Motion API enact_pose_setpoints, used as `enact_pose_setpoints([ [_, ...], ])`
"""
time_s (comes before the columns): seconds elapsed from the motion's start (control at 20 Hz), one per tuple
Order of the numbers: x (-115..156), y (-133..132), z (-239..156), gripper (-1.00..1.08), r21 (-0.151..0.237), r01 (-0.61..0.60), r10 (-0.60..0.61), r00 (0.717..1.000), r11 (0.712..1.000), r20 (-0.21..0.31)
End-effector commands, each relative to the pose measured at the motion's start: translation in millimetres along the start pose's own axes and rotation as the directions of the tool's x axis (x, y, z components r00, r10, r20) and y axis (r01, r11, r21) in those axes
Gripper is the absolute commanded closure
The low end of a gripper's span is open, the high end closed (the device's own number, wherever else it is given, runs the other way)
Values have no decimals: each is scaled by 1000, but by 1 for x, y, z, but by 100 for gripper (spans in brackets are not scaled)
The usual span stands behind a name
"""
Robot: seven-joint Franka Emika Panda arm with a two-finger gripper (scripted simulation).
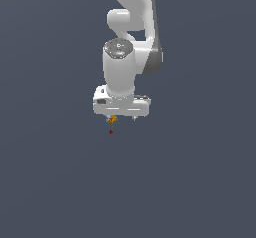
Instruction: Pick up the object and move it to a goal position.
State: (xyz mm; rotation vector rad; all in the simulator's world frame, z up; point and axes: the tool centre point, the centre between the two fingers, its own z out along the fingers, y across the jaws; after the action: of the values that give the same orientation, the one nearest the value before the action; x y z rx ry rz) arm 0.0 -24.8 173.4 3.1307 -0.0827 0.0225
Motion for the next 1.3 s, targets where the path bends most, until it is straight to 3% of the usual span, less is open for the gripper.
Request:
enact_pose_setpoints([
  [0.0,0,0,0,-92,0,0,0,1000,1000,0],
  [0.7,-1,9,-7,-92,-7,31,-31,999,999,-6],
  [1.25,-27,31,34,-92,-1,115,-115,993,993,1],
])
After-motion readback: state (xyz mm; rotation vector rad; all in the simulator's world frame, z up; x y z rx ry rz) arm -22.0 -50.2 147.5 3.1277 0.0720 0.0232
